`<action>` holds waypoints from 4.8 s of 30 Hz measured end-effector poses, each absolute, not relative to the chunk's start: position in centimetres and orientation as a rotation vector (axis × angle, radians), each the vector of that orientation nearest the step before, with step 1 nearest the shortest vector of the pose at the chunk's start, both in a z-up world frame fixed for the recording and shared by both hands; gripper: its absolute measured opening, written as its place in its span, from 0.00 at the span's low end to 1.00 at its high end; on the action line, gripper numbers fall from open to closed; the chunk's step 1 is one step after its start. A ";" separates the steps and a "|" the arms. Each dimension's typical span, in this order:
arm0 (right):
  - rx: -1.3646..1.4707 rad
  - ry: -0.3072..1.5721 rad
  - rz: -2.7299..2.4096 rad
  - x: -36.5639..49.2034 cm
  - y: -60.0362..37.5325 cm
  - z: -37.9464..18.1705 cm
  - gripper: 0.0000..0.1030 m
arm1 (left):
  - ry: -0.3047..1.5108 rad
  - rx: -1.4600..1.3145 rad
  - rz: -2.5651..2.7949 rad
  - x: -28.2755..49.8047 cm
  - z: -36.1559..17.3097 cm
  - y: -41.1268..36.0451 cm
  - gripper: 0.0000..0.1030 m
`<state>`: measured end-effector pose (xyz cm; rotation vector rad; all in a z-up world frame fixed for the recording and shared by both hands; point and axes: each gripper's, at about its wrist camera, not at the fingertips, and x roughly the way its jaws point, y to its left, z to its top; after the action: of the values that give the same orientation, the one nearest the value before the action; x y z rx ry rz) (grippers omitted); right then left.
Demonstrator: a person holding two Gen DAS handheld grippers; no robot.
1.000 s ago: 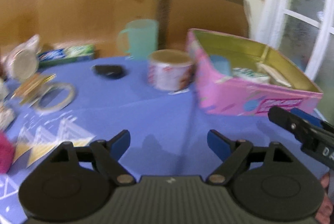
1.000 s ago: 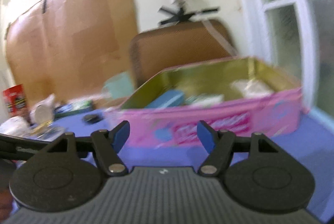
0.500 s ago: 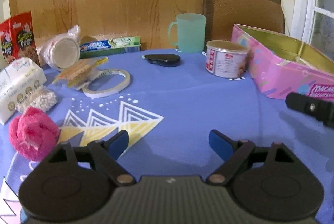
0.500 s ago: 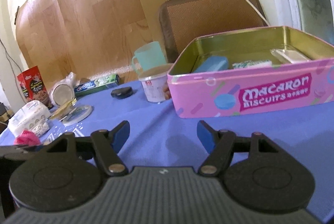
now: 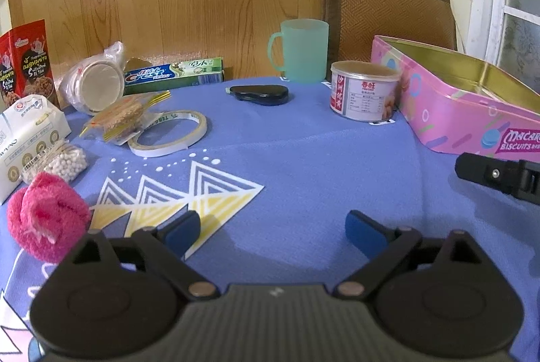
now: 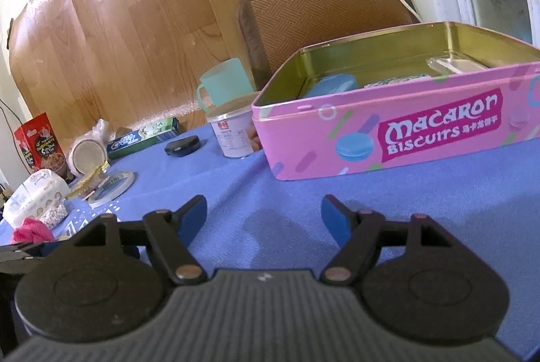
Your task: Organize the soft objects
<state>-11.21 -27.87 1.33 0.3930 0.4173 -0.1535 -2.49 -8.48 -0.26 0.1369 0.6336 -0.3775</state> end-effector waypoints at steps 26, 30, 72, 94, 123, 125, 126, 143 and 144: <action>0.386 0.415 -0.121 -11.0 -28.4 1.3 0.75 | 0.599 0.111 -0.317 -2.5 0.0 -7.7 0.95; 0.386 0.415 -0.109 -11.0 -28.5 1.3 0.75 | 0.596 0.103 -0.301 -2.5 0.1 -7.5 0.95; 0.396 0.398 -0.083 -11.1 -29.2 1.2 0.78 | 0.562 0.045 -0.274 -2.8 0.4 -6.6 0.98; -0.059 0.553 0.662 -3.2 -9.6 3.0 0.84 | 0.584 -0.460 -0.273 -2.0 3.4 11.9 0.63; 0.097 0.295 -0.335 -9.7 -35.3 5.1 0.66 | 0.538 -0.068 -0.821 -1.3 9.0 -24.7 0.65; 0.170 0.268 -0.380 -10.9 -37.4 4.5 0.72 | 0.521 -0.073 -0.794 -1.7 8.6 -23.7 0.71; 0.217 0.250 -0.383 -11.6 -38.3 4.2 0.72 | 0.513 -0.069 -0.772 -1.7 8.4 -22.8 0.72; 0.212 0.357 0.035 -7.7 -26.0 3.9 0.74 | 0.487 0.000 -0.171 0.1 2.7 -0.3 0.75; 0.205 0.385 0.081 -7.0 -24.7 3.8 0.74 | 0.494 -0.012 -0.149 0.0 2.4 0.9 0.75</action>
<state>-6.99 -24.72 3.77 0.2046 0.3850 0.0807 -0.02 0.89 2.45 -0.0121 0.4936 -0.1488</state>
